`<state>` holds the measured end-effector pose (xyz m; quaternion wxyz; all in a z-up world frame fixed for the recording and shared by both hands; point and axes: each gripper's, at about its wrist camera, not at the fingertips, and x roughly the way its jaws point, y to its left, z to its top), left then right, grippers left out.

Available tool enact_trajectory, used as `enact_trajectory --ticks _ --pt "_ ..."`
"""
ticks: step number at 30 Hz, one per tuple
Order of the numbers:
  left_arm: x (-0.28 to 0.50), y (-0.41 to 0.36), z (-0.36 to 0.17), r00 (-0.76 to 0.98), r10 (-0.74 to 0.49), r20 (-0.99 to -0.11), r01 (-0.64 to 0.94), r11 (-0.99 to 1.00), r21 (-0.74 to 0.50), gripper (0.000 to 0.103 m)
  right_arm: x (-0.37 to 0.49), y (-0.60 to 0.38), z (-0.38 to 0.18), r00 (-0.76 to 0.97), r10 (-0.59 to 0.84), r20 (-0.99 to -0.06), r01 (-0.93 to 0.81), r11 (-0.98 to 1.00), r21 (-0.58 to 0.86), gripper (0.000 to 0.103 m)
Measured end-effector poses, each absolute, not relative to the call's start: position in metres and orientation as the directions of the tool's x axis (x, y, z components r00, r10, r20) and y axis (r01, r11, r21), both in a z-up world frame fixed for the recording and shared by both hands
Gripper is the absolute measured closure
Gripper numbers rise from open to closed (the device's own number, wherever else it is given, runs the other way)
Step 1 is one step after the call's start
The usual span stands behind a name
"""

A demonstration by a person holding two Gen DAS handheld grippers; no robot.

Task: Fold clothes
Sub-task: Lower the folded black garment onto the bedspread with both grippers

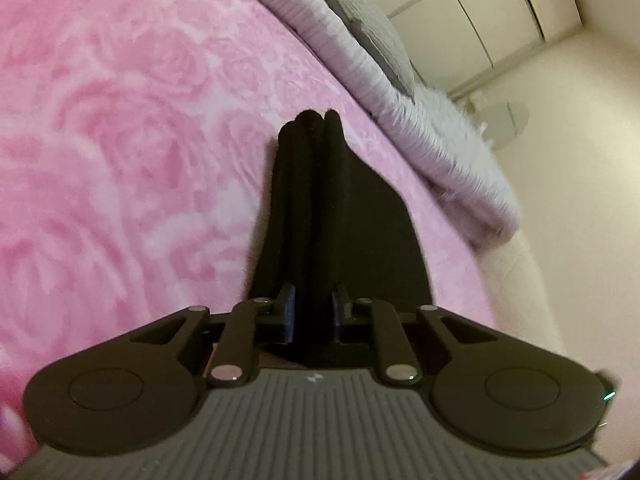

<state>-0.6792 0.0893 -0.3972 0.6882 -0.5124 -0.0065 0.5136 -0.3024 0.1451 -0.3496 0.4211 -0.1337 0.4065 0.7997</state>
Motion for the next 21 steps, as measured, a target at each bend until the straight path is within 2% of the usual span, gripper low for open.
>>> enact_trajectory --ticks 2,8,11,14,15,18,21 --pt "-0.674 0.088 -0.394 0.443 0.715 -0.541 -0.755 -0.028 -0.655 0.090 -0.318 0.139 -0.347 -0.568 0.573 -0.591 -0.823 -0.378 0.424 0.074" --pt "-0.666 0.077 -0.399 0.391 0.733 -0.557 -0.795 -0.035 -0.605 0.088 -0.355 0.126 -0.362 -0.493 0.560 -0.666 -0.817 -0.561 0.132 0.074" --pt "-0.661 0.076 -0.384 0.348 0.741 -0.574 -0.838 -0.029 -0.544 0.087 -0.348 0.129 -0.365 -0.518 0.531 -0.671 -0.789 -0.599 0.135 0.074" --pt "-0.658 0.077 -0.361 0.299 0.751 -0.588 -0.881 -0.019 -0.472 0.087 -0.325 0.138 -0.353 -0.566 0.518 -0.642 -0.796 -0.547 0.260 0.074" --pt "-0.656 0.077 -0.353 0.283 0.754 -0.592 -0.894 -0.016 -0.447 0.091 -0.317 0.140 -0.348 -0.581 0.521 -0.626 -0.798 -0.517 0.310 0.074" --pt "-0.653 0.078 -0.331 0.235 0.764 -0.600 -0.928 -0.006 -0.371 0.091 -0.311 0.147 -0.340 -0.579 0.558 -0.595 -0.809 -0.486 0.331 0.074" --pt "-0.632 0.091 -0.324 0.284 0.745 -0.603 -0.939 0.088 -0.334 0.091 -0.308 0.156 -0.336 -0.574 0.587 -0.571 -0.816 -0.467 0.341 0.074"
